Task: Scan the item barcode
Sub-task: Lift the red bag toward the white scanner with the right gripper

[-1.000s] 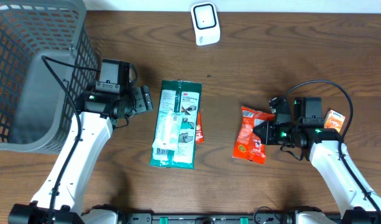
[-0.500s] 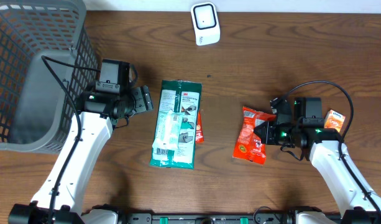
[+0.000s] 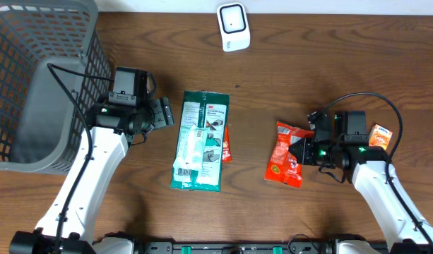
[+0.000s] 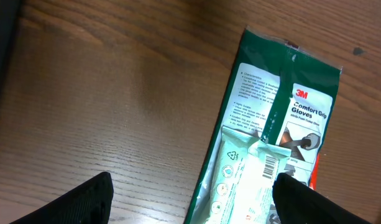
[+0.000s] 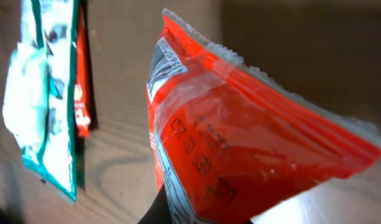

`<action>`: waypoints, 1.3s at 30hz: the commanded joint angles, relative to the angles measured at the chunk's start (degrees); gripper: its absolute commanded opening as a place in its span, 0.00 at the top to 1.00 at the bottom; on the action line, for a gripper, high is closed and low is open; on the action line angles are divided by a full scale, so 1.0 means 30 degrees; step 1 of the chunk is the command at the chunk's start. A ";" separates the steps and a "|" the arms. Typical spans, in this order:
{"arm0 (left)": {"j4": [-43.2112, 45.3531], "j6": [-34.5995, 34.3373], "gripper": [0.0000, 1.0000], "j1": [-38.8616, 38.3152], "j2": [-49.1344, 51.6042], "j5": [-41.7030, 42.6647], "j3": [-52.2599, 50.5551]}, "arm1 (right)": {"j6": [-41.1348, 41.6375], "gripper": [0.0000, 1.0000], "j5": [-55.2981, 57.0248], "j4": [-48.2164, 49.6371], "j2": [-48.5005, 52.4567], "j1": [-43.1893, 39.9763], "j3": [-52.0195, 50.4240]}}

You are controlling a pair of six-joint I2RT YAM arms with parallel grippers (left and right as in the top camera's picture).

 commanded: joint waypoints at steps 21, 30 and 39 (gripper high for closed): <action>-0.0058 0.0386 0.17 0.0066 0.0146 -0.0182 0.0277 | -0.3825 0.99 0.7482 -1.4010 0.1355 0.5013 1.6538; -0.0066 0.0386 0.17 0.0066 0.0146 -0.0182 0.0277 | -0.5712 0.99 1.3209 -1.3668 0.3045 0.7825 1.9300; -0.0066 0.0386 0.17 0.0066 0.0146 -0.0182 0.0277 | -0.7402 0.99 1.4061 -1.6327 0.8000 0.8058 2.7358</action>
